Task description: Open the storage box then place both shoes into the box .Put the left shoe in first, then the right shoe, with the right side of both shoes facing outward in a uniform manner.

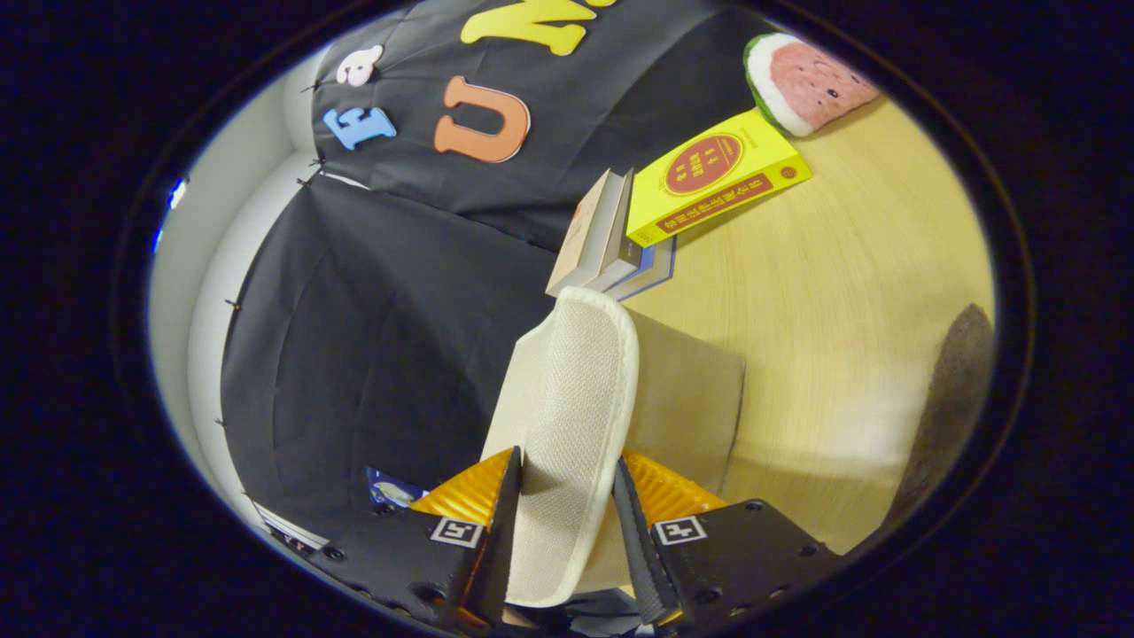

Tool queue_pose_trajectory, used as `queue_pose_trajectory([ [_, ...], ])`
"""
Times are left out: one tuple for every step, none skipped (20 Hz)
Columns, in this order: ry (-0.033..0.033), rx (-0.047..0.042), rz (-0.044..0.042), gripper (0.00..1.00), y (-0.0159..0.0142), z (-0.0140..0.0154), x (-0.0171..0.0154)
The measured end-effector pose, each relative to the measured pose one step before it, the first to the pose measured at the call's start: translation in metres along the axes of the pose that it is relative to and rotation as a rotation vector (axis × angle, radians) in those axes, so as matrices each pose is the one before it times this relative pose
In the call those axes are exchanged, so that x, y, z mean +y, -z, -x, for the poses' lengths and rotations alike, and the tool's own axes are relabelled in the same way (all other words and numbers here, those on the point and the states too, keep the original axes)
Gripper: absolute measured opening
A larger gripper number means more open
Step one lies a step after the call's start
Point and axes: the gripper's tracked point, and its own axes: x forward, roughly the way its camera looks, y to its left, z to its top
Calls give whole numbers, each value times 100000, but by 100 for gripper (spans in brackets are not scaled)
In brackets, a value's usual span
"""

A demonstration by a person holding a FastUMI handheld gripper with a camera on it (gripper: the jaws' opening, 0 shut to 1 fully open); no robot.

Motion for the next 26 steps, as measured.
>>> queue_pose_trajectory([
  [1341, -192, 506, 56, -120, 155, -33],
  [1347, -386, 659, 55, 61, 212, 29],
  [1450, -248, 608, 55, -57, 122, -36],
  [1406, 282, 930, 55, 107, 135, 10],
  [1134, 457, 771, 55, 62, 74, 52],
  [855, -1893, -887, 45, -487, 460, 98],
  [-94, 75, 1479, 35, -68, -65, 189],
  [-27, -1788, -2003, 26, -545, 609, 167],
  [-2032, 512, -819, 16, -75, 439, 716],
  [1586, -571, 809, 2, -81, -46, 190],
  [2269, 37, 3383, 2, -59, -282, -141],
  [2195, 63, 2610, 1, -8, 364, 300],
  [1420, -14, 836, 2, -93, 69, 362],
  [962, -274, 773, 2, -119, 139, 465],
  [1199, -287, 943, 2, -223, 134, 348],
  [672, -114, 673, 2, -145, 181, 571],
  [117, -389, 620, 2, -272, 201, 675],
  [-220, -588, -108, 2, -332, 252, 743],
  [-257, -237, 41, 2, -223, 255, 856],
  [-181, -637, 1139, 2, -433, 271, 917],
  [-80, -733, 986, 2, -474, 385, 993],
  [-236, -173, 739, 2, -361, 134, 1149],
  [-272, -95, 1549, 2, -161, 130, 1380],
  [495, -154, 2351, 2, -334, -1, 1196],
  [1123, -291, 2373, 2, -336, -67, 1086],
  [422, -40, 1804, 2, -283, -217, 1212],
])
